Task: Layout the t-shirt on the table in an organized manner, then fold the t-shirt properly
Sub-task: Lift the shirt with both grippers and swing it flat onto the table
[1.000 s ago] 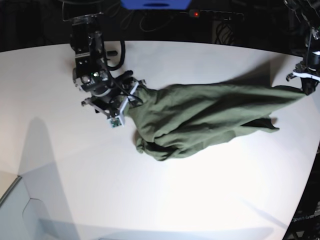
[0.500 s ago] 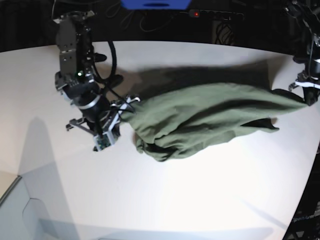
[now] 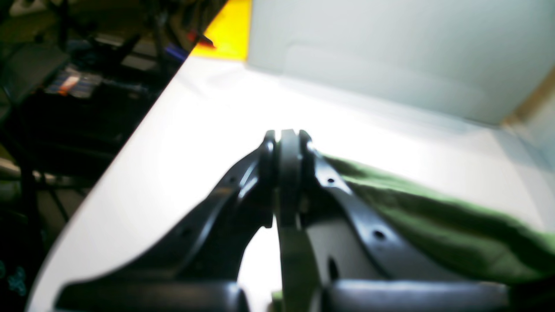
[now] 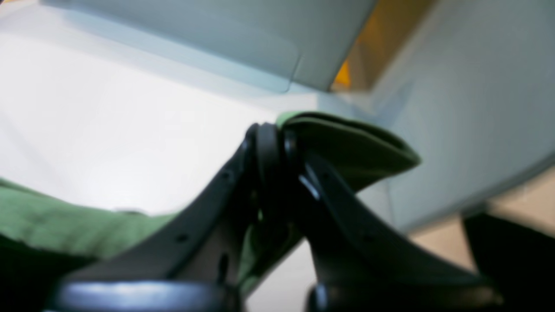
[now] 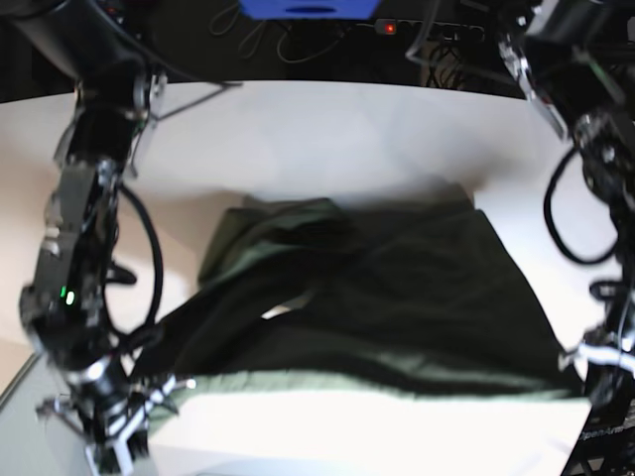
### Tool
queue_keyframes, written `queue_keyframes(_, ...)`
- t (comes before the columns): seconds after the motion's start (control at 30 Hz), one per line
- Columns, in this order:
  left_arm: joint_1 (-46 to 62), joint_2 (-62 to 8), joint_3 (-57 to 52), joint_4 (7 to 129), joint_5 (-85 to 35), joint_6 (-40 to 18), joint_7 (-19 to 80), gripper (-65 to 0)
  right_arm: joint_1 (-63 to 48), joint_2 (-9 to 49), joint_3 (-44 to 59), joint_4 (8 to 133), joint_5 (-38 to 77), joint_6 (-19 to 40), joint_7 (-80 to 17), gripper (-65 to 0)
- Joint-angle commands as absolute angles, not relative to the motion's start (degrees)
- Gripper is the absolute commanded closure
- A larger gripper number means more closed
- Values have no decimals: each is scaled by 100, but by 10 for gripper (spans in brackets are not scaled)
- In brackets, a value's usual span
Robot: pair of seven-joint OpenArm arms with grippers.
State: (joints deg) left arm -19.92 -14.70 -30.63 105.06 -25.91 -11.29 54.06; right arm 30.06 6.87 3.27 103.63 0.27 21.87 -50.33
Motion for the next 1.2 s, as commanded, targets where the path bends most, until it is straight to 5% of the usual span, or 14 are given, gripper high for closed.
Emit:
queue_keyframes(0.0,-2448,-1552,-2905,10404,-2536,-1103,5270,-5,3512,743,338,10211,13,2255,-4857,0)
queue_keyframes(0.4,-6141,-1191,-1411,7160,-1675,-1103,4497,-5,7169,1473,330,6563,-4,2273,-3899,0)
queue_keyframes(0.7,-7125,-1121,-1288,6844,-1701,-1103,4444,-5,7480,1912,347,6677,13,2281,-4171,0)
queue_keyframes(0.93,-5560,-1138,-1332,8514,-1675,-1138,5393,-5,5437,1956,796,9007,31,2316,-4646,0)
queue_keyframes(1.17,-2932,-1341,-1508,10396,-1710,-1147,5481,-5,2431,1051,1490,10826,40,2316,-4541,0)
